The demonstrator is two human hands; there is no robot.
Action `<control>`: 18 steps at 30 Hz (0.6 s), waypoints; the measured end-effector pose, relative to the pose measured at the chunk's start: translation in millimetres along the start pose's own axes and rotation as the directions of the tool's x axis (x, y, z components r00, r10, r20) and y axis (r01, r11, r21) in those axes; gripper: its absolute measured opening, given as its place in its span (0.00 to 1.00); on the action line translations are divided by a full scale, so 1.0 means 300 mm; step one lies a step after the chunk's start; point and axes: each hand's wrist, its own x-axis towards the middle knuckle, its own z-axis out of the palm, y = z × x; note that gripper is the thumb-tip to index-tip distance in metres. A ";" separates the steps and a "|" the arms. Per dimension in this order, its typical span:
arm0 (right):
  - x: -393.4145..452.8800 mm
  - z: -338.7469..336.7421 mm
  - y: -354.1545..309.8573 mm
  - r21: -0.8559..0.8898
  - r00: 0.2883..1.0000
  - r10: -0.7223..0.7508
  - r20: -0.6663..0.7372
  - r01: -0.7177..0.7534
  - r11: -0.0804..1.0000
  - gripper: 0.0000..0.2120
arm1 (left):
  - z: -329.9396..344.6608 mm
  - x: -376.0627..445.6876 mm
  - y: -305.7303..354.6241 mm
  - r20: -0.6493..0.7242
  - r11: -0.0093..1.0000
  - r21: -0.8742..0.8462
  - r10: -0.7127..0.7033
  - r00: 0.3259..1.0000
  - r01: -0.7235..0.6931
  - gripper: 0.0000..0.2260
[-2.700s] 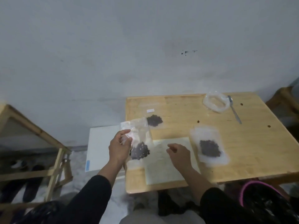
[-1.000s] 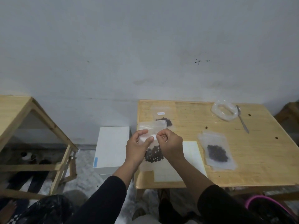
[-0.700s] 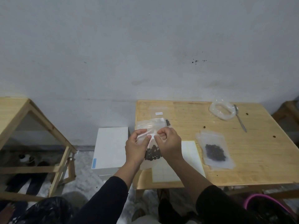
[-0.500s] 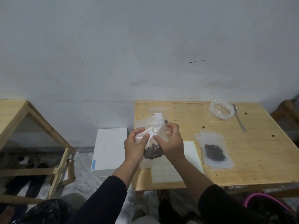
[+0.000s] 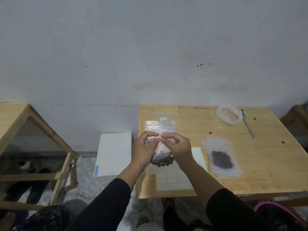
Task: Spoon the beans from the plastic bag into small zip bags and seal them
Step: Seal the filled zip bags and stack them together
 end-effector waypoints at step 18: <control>0.080 -0.059 0.036 -0.106 0.994 0.096 -0.051 -0.101 0.989 0.06 | 0.038 0.094 -0.003 -0.099 0.993 -0.025 -0.116 0.988 0.114 0.11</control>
